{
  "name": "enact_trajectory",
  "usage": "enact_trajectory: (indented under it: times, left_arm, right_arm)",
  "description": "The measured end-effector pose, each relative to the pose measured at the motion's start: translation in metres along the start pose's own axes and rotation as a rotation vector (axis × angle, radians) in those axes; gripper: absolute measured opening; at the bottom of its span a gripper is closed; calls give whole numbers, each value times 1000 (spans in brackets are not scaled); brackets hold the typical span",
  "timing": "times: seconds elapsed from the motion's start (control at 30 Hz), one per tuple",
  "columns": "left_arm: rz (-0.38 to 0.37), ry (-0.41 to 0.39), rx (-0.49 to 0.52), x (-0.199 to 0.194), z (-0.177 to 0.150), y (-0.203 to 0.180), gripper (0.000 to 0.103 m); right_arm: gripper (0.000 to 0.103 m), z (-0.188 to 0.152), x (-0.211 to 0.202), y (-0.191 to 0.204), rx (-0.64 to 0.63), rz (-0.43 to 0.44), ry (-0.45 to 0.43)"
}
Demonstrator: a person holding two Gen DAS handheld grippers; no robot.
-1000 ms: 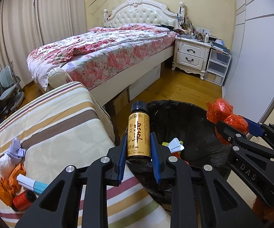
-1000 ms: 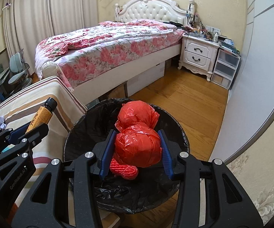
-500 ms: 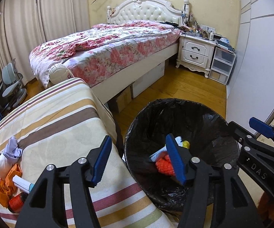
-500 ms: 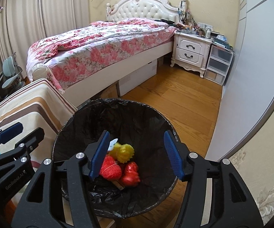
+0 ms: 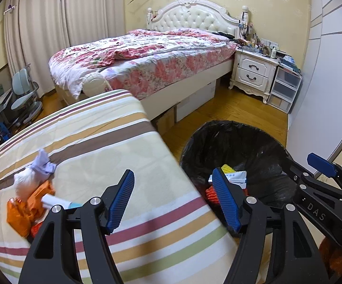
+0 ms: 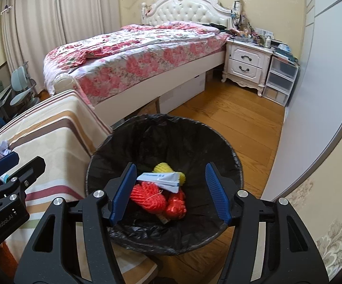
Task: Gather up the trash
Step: 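Withdraw both open tools from the bin back over the bed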
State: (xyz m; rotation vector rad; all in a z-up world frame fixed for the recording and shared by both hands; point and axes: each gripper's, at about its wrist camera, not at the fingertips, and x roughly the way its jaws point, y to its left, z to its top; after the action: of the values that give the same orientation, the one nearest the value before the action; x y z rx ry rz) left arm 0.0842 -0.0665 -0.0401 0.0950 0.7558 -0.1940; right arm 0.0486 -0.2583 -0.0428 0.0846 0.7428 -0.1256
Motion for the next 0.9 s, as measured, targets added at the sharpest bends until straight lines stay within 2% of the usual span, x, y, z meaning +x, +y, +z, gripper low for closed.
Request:
enact_trajectory:
  times: [0.5, 0.7, 0.8, 0.9]
  left_arm:
    - [133, -9, -113, -47, -31, 82, 67]
    - [194, -7, -167, -48, -37, 114, 69]
    - [236, -20, -162, -50, -39, 124, 69]
    - [237, -4, -189, -51, -45, 136, 69]
  right_arm:
    - [59, -12, -20, 78, -113, 122, 11]
    - [59, -15, -27, 108, -163, 163, 9]
    - [59, -17, -30, 120, -187, 174, 11]
    - [59, -20, -31, 130, -206, 182, 15]
